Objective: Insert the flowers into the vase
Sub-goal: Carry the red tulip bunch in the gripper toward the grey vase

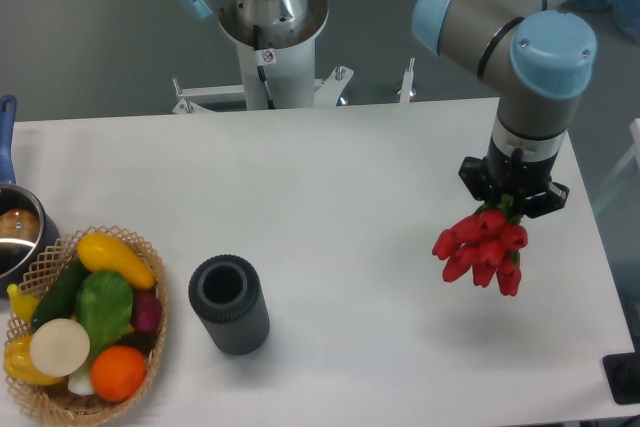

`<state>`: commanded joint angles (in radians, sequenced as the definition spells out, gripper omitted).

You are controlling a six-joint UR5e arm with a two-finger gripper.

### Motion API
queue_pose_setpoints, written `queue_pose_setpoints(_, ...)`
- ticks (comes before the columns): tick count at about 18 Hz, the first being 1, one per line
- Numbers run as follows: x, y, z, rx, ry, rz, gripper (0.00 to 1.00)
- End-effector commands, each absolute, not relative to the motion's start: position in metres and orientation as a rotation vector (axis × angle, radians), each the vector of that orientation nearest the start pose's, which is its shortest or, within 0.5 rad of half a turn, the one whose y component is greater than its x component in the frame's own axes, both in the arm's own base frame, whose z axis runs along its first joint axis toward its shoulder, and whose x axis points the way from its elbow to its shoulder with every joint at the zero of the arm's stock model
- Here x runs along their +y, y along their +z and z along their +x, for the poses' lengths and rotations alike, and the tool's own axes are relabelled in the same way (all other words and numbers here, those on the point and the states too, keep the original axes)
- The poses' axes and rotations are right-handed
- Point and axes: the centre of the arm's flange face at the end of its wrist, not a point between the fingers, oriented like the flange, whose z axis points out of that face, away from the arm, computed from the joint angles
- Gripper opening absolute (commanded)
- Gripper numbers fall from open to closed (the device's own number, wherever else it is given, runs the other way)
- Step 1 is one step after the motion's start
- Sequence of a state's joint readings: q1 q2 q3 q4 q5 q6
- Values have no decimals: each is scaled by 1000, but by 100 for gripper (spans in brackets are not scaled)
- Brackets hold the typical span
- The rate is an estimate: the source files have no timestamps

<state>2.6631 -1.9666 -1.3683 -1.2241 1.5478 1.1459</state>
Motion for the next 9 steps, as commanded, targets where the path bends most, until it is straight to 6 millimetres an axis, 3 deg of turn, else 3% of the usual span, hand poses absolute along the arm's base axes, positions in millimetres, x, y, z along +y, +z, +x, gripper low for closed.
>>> queue_pose_setpoints(9,455,415,-503,15,163,-2951,0)
